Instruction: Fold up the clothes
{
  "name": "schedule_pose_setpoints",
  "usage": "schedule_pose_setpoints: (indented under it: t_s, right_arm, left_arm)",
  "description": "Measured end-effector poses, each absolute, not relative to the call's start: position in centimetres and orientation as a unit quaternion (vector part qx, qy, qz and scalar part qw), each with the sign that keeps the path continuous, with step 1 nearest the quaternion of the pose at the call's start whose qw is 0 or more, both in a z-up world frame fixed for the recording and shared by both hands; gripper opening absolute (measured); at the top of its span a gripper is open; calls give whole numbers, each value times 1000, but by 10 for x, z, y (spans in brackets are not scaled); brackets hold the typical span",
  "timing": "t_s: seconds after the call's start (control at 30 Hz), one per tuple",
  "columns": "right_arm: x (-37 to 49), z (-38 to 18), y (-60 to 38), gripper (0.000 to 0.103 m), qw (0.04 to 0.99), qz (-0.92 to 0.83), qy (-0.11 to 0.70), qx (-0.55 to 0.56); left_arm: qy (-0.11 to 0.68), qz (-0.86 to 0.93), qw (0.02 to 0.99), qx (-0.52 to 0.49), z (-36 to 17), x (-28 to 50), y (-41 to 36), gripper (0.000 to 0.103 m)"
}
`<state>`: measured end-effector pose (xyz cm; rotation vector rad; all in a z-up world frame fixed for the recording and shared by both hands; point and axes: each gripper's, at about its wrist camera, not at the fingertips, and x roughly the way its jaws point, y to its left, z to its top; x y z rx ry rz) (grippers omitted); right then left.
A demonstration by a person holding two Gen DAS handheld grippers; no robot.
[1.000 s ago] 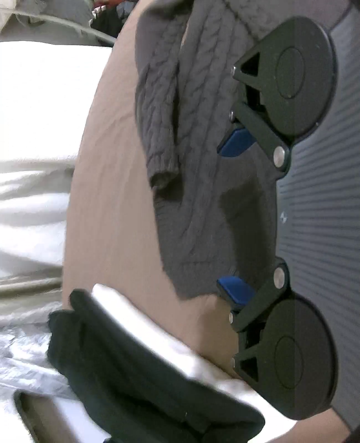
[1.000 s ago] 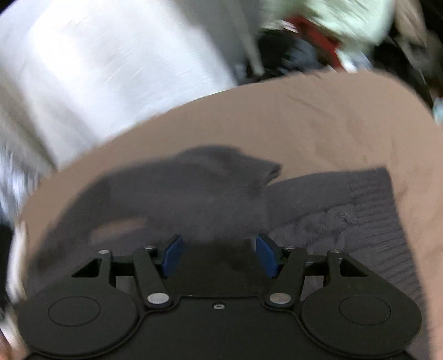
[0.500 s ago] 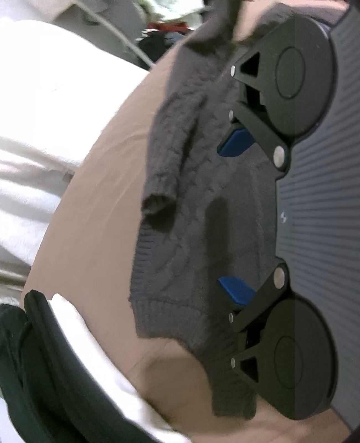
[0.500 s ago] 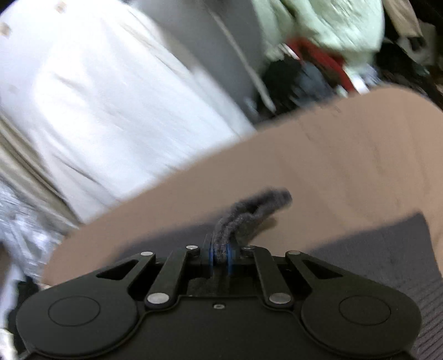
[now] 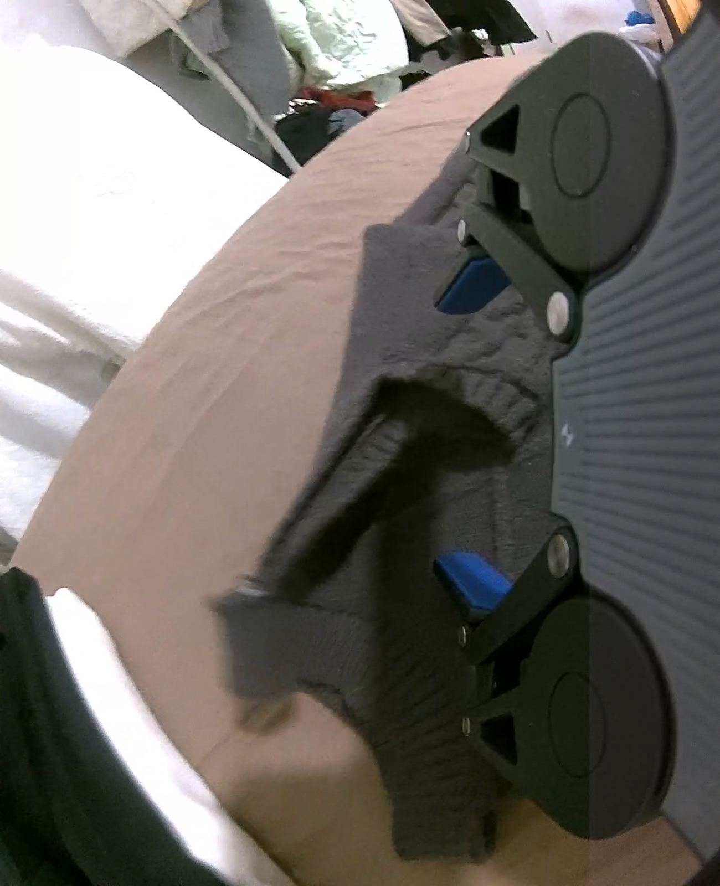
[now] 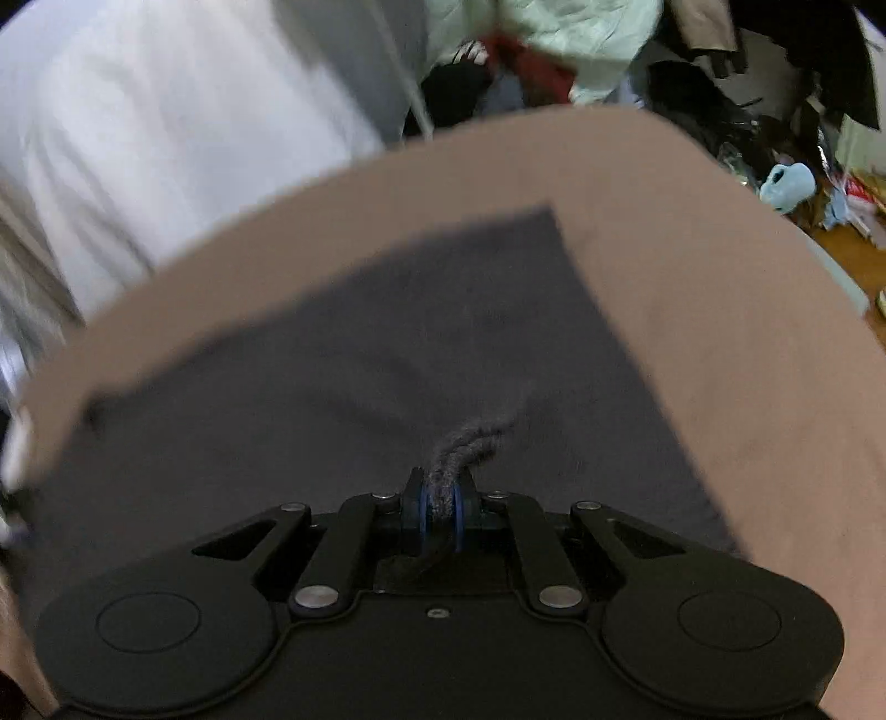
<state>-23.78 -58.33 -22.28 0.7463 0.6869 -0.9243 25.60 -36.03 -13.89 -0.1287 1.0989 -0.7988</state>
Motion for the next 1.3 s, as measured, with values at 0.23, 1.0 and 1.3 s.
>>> schedule_pose_setpoints:
  t_s: [0.23,1.0,1.3]
  right_arm:
    - [-225,-230,-581,13,786,-416,330,317]
    - [-231,-211,-561,12,844,-296,320,313]
    - [-237,-225,-561,46,842,-272,342,316]
  left_arm:
    - [519,-379,765,-38,-151,252,-370,98]
    - [493,-413,766,-8,-128,340,-436,11]
    - [486,-408,772,-22,-136,345,-429,16]
